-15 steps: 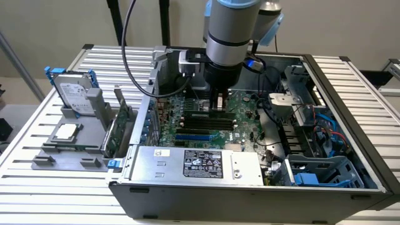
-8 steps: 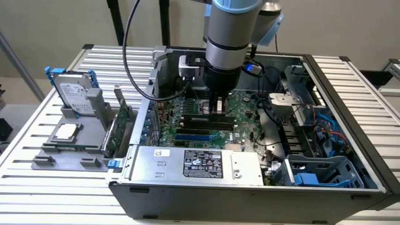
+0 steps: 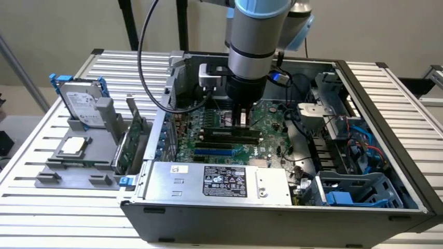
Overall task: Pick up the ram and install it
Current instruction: 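Press down the ram until it locks into place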
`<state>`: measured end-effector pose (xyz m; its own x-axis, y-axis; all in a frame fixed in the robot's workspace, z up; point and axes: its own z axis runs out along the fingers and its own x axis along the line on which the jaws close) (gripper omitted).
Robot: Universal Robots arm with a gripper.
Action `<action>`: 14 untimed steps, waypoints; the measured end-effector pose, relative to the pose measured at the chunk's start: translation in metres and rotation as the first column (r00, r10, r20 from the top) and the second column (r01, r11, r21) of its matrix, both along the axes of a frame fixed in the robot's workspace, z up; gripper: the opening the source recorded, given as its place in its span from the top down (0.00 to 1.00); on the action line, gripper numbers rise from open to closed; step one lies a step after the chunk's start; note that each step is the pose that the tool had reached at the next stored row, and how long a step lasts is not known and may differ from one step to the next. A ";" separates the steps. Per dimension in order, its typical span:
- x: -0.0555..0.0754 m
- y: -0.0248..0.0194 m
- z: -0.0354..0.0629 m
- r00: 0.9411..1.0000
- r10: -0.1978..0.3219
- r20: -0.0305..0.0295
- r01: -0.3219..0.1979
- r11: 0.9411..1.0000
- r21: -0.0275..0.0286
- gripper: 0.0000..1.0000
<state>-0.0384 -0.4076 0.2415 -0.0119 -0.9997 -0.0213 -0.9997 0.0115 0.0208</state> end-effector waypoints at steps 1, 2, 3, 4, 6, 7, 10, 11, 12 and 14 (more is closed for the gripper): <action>0.001 0.0007 -0.0005 1.000 0.000 0.000 0.000 1.000 0.000 1.00; 0.001 0.0015 -0.0011 1.000 0.000 0.000 0.000 1.000 -0.001 1.00; 0.001 0.0030 -0.0019 1.000 0.000 0.000 0.000 1.000 -0.001 1.00; 0.001 0.0045 -0.0026 1.000 0.000 0.000 0.000 1.000 -0.003 1.00; 0.001 0.0076 -0.0044 1.000 0.000 0.000 0.000 1.000 -0.010 1.00; 0.001 0.0087 -0.0052 1.000 0.000 0.000 0.000 1.000 -0.014 1.00; 0.001 0.0106 -0.0079 1.000 0.000 0.000 0.000 1.000 -0.028 1.00; 0.001 0.0113 -0.0089 1.000 0.000 0.000 0.000 1.000 -0.032 1.00; 0.001 0.0117 -0.0097 1.000 0.000 0.000 0.000 0.999 -0.033 1.00; 0.001 0.0123 -0.0108 1.000 0.000 0.000 0.000 0.999 -0.037 1.00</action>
<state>-0.0374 -0.3954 0.2307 -0.0117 -0.9998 0.0152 -0.9997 0.0120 0.0200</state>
